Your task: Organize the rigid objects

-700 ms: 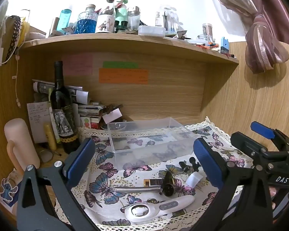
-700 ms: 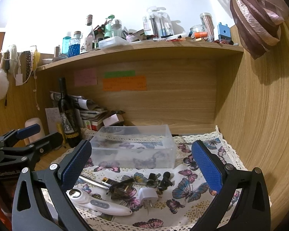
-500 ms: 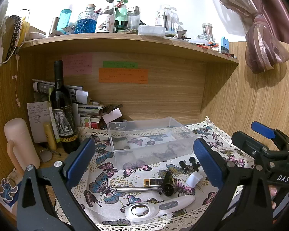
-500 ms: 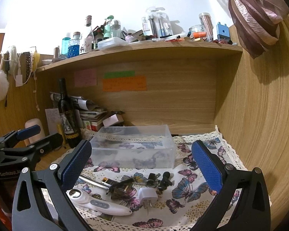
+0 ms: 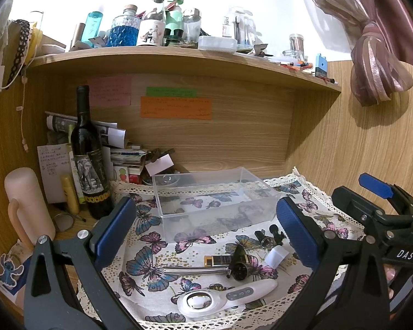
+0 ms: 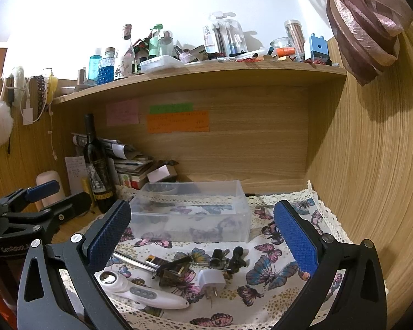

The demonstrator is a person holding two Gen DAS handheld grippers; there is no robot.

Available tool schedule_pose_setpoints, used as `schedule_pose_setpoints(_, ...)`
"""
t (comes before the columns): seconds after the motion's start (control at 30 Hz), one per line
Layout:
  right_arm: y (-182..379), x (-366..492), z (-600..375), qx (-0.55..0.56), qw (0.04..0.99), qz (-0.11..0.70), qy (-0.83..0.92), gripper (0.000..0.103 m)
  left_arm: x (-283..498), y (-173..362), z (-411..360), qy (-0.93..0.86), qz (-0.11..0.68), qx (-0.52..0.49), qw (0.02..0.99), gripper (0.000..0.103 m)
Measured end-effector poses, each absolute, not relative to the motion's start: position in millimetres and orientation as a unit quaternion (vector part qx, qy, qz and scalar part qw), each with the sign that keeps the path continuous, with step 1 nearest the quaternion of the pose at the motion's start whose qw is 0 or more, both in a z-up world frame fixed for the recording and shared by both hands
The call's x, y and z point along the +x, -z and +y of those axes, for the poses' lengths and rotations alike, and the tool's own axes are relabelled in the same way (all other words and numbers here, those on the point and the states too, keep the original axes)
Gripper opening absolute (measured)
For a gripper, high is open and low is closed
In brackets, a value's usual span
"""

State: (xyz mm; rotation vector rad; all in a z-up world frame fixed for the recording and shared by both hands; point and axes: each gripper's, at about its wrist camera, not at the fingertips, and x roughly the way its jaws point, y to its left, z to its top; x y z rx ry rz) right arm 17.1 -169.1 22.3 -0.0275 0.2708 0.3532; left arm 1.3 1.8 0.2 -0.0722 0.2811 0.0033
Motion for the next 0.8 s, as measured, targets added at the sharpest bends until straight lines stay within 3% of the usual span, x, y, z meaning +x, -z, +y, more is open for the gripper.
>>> schedule_pose_setpoints(0.73,-19.4,21.9,-169.0,-0.006,0.972,0.143,-0.185,0.103,-2.7,-0.4,-2.8,0.013,0.115,-0.031,0.993,0.103)
schedule_pose_setpoints(0.8,-18.5,22.8,-170.1,-0.005,0.972,0.144,-0.183,0.103,-2.1,0.4,-3.3,0.013,0.117,-0.029,0.993,0.097)
